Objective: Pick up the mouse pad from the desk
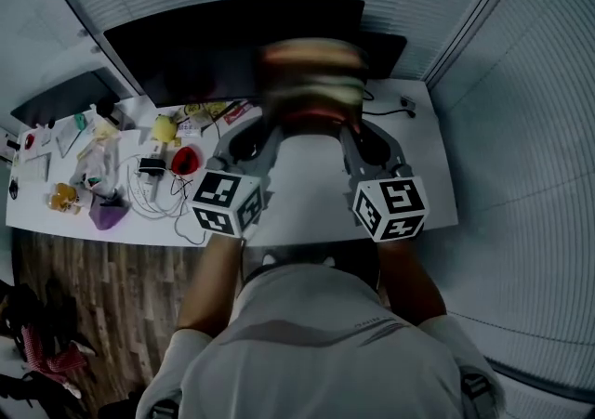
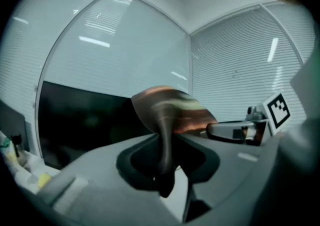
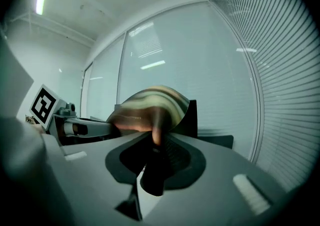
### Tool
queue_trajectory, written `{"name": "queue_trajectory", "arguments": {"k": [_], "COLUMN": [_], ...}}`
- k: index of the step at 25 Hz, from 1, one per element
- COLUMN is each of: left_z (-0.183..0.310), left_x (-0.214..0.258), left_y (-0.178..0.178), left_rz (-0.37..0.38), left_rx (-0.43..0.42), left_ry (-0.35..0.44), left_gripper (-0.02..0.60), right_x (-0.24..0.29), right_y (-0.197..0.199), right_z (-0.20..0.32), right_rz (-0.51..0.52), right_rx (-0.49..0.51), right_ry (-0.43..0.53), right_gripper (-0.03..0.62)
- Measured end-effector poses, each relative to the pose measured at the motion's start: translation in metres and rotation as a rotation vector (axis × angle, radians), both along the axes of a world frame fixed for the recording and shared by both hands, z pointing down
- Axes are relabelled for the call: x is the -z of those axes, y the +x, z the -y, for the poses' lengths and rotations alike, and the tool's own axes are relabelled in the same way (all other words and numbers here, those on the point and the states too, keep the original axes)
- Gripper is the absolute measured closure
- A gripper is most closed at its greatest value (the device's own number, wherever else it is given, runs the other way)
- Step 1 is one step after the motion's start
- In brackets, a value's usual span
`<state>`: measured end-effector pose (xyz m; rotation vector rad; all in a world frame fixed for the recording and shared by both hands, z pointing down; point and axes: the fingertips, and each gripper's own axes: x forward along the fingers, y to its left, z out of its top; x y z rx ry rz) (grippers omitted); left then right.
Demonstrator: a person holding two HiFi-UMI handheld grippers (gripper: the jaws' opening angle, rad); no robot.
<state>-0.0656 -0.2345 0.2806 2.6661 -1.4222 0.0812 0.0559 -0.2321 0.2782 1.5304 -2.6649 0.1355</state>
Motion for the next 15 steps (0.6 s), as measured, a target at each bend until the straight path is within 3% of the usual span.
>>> {"name": "queue_trajectory", "arguments": {"k": [5,15], "left_z": [-0.014,-0.018], "left_x": [0.045,0.061], "left_y": [0.007,0.013], "left_rz": [0.003,-0.010], "left_rx": [0.012,0.016], "left_ry": [0.103,0.144], "left_gripper": [0.497,0.497], "right_x": [0.043,0.061], "right_y": [0.007,0.014], "right_z": [-0.012,-0.017], "right_rz": [0.030,0.030], "right_rx": [0.012,0.024], "right_ry": [0.106,0.156], "right_gripper": [0.530,0.531]}}
